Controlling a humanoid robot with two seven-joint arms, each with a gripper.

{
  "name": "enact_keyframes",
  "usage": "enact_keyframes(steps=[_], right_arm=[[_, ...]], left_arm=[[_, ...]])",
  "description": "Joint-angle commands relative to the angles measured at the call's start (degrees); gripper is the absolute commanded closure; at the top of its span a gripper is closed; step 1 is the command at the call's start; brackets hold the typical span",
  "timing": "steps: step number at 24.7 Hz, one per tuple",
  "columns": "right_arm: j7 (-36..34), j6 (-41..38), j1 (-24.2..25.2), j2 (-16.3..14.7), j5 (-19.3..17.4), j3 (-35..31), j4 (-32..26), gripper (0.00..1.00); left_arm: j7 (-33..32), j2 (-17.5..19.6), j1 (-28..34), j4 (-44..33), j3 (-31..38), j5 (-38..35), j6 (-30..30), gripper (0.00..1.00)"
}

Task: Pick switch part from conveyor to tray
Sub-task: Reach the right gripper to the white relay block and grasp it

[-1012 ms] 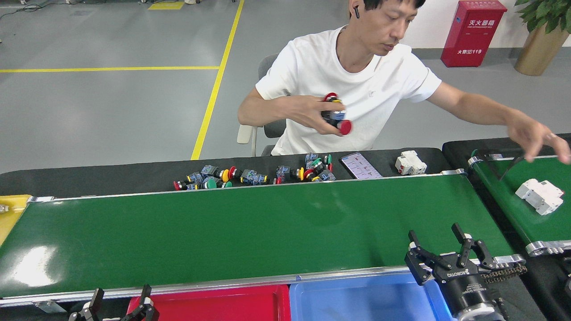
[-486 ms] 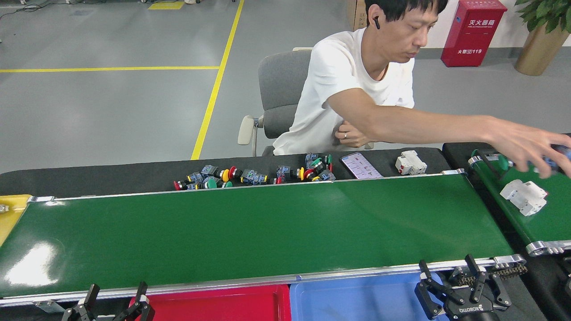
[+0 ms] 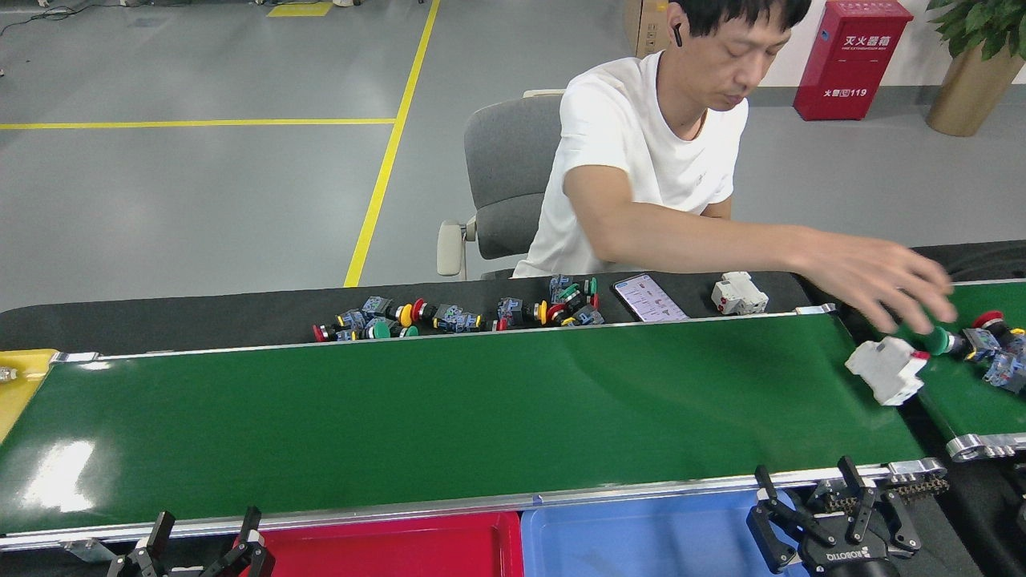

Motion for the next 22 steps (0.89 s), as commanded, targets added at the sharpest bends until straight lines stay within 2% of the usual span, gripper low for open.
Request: enact_keyframes(steps=[1,7,13,15,22], right_arm=[[-0.06,0.13,-0.41,-0.08,-0.18,-0.37,-0.78,0.0],[1.96,0.22,-1.73,-0.34,-0.27,-2.3,0.89,0.0],[4.42,0.22,-11.48,-1.75,-0.27,-3.53,10.73,0.0],[5.12,0.22,-13.33,-1.75,-0.18,-3.44,13.28,0.0],[5.47,-0.04,-14.38,-1.93,-0.09,-3.09,16.09,0.0]], left_arm=[[-1.47,-0.08,0.01,-0.65,0.12,0.16,0.32,0.0],[-2.61,-0.08,0.27,-0.65,0.21,0.16,0.23,0.0],[-1.21,-0.08,0.27,-0.65,0.21,0.16,0.06,0.0],[-1.03,0.1,0.01,-0.65,-0.05,0.16,-0.03,0.0],[-1.12,0.28,-1.31,-0.65,-0.41,-0.01,-0.03,0.0]])
